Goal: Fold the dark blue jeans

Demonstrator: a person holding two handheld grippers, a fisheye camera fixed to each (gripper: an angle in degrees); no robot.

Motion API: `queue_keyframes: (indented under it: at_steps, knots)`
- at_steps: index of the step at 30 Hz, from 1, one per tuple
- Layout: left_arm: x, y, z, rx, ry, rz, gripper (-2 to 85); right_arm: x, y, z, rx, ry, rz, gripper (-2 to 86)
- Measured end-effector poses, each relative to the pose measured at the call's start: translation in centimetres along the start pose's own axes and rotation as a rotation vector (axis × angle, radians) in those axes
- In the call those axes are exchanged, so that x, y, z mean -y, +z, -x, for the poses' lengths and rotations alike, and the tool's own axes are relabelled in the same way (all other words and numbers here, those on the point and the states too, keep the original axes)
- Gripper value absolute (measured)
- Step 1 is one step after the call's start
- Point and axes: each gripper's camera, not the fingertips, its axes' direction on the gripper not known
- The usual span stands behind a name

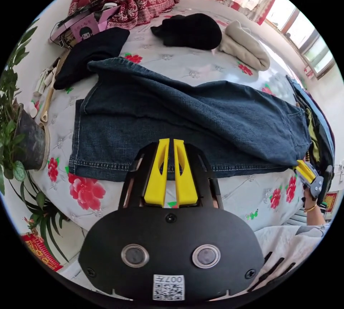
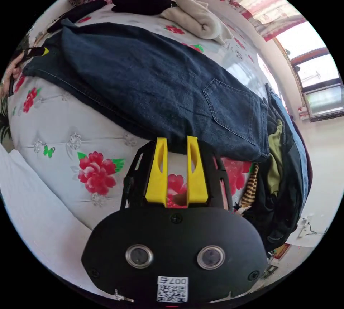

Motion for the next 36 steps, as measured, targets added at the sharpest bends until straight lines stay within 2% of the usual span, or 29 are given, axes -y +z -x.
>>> queue_keyframes:
  at_steps: [1,3,5,9,11,14,16,21,26,28,30,32,36]
  knots:
    - [0.0,1.2,0.3,0.057,0.014,0.059,0.6,-0.1,-0.7,-0.6,0.014,0.0,-0.023,4.7]
    - [-0.6,1.5,1.2,0.049,0.048,0.027,1.5,-1.1,-3.8,-3.3,0.047,0.062,-0.129,1.8]
    - [-1.2,1.9,2.8,0.012,0.02,0.017,3.4,-1.8,-4.8,-4.3,0.056,0.076,-0.145,0.7]
    - [-2.1,2.2,5.2,-0.065,-0.093,-0.007,3.4,-2.2,-0.9,-3.1,0.121,-0.013,0.01,-0.1]
    - [-2.5,1.6,7.8,-0.081,-0.232,-0.015,2.7,-2.1,-0.6,-3.0,0.104,-0.009,0.016,-0.2]
    - [-3.4,0.0,12.1,-0.14,-0.351,-0.154,3.6,-1.3,-0.7,-3.6,0.103,0.012,0.034,-0.3]
    - [-3.0,-0.3,14.9,-0.145,-0.404,-0.18,5.2,-1.0,-0.4,-4.1,0.114,0.019,0.046,-0.3]
    - [0.2,1.1,21.0,-0.182,-0.51,-0.161,9.0,-0.3,0.4,-6.2,0.189,0.09,0.081,-0.3]
    - [2.6,4.6,23.3,-0.206,-0.635,-0.071,8.0,0.3,0.7,-7.7,0.226,0.141,0.105,-0.2]
    - [2.3,4.7,23.3,-0.109,-0.651,-0.065,3.5,0.5,0.8,-8.3,0.238,0.156,0.112,-0.2]
    - [2.0,4.6,23.3,-0.124,-0.599,-0.076,0.3,0.8,1.0,-8.9,0.251,0.169,0.118,-0.2]
    - [0.9,3.3,23.2,-0.183,-0.54,-0.141,-0.5,0.9,1.0,-9.3,0.254,0.173,0.119,-0.2]
    - [-2.4,-0.2,22.6,-0.142,-0.464,-0.256,-0.6,1.2,0.8,-9.9,0.253,0.176,0.113,-0.2]
